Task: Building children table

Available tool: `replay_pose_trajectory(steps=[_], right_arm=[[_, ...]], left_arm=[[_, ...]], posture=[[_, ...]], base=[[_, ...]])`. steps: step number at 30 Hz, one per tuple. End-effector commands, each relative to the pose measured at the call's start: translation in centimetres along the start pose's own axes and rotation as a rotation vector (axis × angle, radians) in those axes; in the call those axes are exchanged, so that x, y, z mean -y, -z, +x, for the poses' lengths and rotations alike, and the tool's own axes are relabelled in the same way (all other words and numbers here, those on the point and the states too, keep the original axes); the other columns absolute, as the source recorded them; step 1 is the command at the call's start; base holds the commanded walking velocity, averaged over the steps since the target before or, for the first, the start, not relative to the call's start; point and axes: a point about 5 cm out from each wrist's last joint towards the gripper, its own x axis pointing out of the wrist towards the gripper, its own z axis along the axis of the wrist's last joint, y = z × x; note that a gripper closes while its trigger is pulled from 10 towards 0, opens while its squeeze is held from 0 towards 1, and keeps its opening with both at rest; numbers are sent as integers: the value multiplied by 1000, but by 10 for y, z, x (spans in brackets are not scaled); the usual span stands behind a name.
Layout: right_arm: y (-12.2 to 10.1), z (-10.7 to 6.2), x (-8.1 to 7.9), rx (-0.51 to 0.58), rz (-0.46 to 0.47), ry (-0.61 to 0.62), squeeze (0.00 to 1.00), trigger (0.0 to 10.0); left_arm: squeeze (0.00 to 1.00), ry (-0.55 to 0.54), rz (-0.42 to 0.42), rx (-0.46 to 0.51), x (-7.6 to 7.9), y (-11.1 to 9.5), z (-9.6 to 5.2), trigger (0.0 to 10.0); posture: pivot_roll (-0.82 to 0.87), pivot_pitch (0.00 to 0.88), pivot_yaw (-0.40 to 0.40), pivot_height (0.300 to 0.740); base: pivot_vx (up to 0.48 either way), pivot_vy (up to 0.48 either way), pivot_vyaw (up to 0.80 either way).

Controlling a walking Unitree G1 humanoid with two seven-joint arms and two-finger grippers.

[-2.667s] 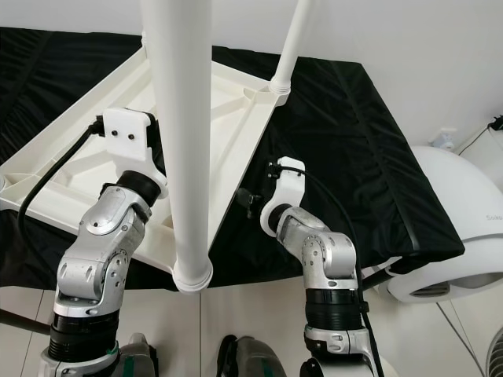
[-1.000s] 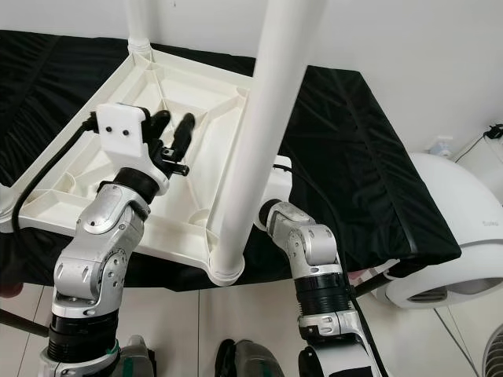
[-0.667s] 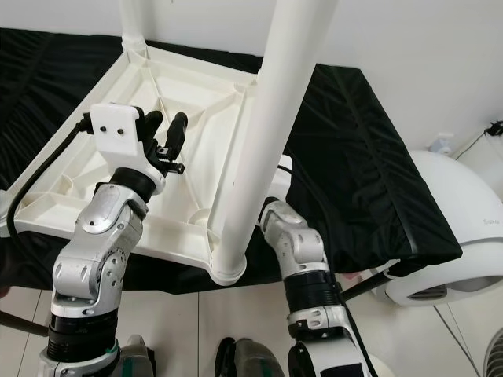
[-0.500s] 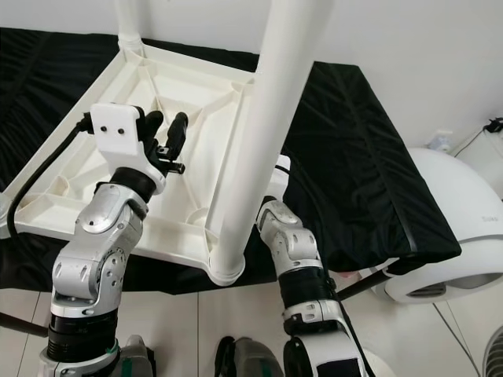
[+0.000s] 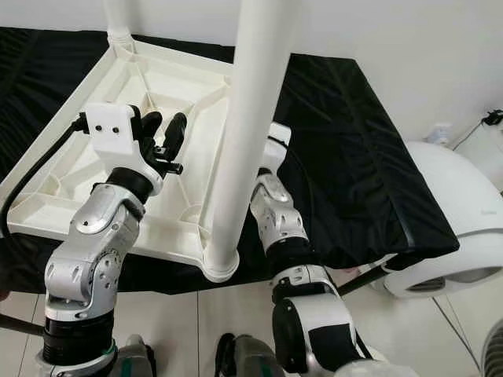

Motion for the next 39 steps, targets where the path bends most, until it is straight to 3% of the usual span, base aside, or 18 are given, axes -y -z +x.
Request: replay_pose_trajectory(steps=[1, 6, 10, 13, 15, 16, 17, 18, 22, 23, 26, 27, 28, 30, 31, 35, 36, 39], right_arm=[[-3, -6, 7, 45, -4, 0, 0, 10000], [-3, -21, 12, 81, -51, -33, 0, 10000], [0, -42, 30, 101, -130, -32, 82, 10000], [-2, -55, 43, 105, -222, -14, 35, 10000], [-5, -66, 49, 114, -253, -34, 47, 10000], [-5, -66, 49, 114, -253, -34, 47, 10000], [-7, -72, 50, 116, -263, -44, 102, 10000], [-9, -78, 52, 125, -283, -42, 851, 10000], [-12, -86, 53, 138, -275, -54, 851, 10000], [-15, -91, 52, 143, -274, -64, 1000, 10000], [-16, -96, 52, 132, -298, -54, 1000, 10000], [-17, -103, 50, 131, -299, -76, 0, 10000], [-17, -109, 50, 125, -311, -88, 0, 10000], [-18, -113, 50, 120, -314, -99, 0, 10000], [-17, -116, 50, 112, -315, -119, 0, 10000], [-17, -123, 51, 81, -324, -168, 0, 10000], [-16, -125, 50, 72, -324, -191, 0, 10000], [-19, -132, 53, 53, -318, -259, 0, 10000]], left_arm=[[0, -7, -14, -11, -1, 1, -4, 10000], [0, -30, 37, -48, -14, 9, -12, 10000], [0, -11, 130, -125, -26, 23, -25, 10000], [0, 13, 145, -147, -31, 26, -30, 10000], [337, 24, 164, -146, -34, 26, -32, 10000], [337, 24, 164, -146, -34, 26, -32, 10000], [369, 29, 186, -142, -35, 26, -33, 10000], [1000, 39, 190, -140, -37, 26, -35, 10000], [1000, 47, 191, -140, -39, 27, -40, 10000], [1000, 55, 181, -140, -39, 27, -42, 10000], [1000, 46, 198, -141, -40, 28, -45, 10000], [1000, 35, 212, -147, -42, 28, -48, 10000], [510, 39, 223, -146, -42, 29, -51, 10000], [510, 42, 229, -145, -42, 29, -53, 10000], [0, 37, 233, -152, -44, 30, -54, 10000], [0, 63, 241, -174, -46, 34, -59, 10000], [1000, 76, 234, -179, -47, 35, -60, 10000], [1000, 110, 251, -185, -50, 34, -65, 10000]], posture=[[109, 114, -133, 740], [105, 110, -132, 740], [100, 106, -136, 740], [100, 103, -134, 740], [97, 96, -131, 740], [97, 96, -131, 740], [95, 94, -129, 740], [91, 90, -124, 740], [88, 88, -116, 740], [87, 89, -114, 740], [86, 92, -109, 740], [85, 96, -105, 740], [84, 98, -103, 740], [84, 98, -103, 740], [84, 102, -102, 740], [84, 105, -101, 740], [85, 105, -101, 740], [83, 104, -98, 740]], base=[[0, 0, 0], [0, 0, 0], [0, 0, 0], [0, 0, 0], [0, 0, 0], [0, 0, 0], [0, 0, 0], [0, 0, 0], [0, 0, 0], [0, 0, 0], [0, 0, 0], [0, 0, 0], [0, 0, 0], [0, 0, 0], [0, 0, 0], [0, 0, 0], [0, 0, 0], [0, 0, 0]])
